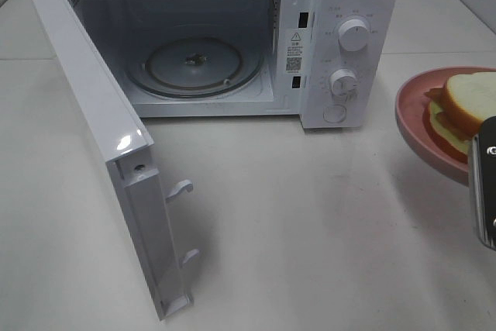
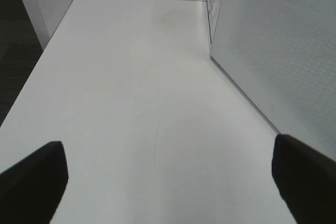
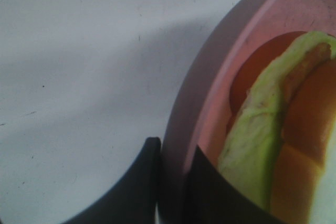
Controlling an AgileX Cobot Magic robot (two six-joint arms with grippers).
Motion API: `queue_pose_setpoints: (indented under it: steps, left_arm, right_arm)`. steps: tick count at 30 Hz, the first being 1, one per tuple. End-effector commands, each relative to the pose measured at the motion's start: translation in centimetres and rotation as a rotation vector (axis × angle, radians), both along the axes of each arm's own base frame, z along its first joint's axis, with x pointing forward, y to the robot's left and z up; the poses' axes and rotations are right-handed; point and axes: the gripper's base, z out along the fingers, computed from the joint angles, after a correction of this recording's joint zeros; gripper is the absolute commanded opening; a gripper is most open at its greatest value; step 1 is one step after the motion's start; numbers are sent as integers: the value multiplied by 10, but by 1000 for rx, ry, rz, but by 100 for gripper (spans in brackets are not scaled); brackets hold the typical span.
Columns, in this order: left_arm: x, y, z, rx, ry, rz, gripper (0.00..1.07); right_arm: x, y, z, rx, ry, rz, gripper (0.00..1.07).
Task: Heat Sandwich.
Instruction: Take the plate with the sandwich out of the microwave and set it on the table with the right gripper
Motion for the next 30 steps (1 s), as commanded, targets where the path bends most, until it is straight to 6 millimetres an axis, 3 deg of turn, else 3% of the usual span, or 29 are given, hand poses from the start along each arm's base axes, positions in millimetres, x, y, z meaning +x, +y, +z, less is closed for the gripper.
queue_pose_setpoints:
  steps: [1, 3, 17, 30]
  left_arm:
    - [-3, -1, -1, -7, -30, -1, 101]
    - [-3, -1, -1, -7, -30, -1, 101]
    - [-3, -1, -1, -7, -30, -1, 101]
    - [-3, -1, -1, -7, -30, -1, 101]
  right_arm:
    - [1, -5, 3, 13, -47, -123, 0]
    - [0, -8, 3, 46, -57, -227, 1]
    - [4, -15, -1, 60, -96, -509, 1]
    - [43, 6, -9, 92, -172, -811, 1]
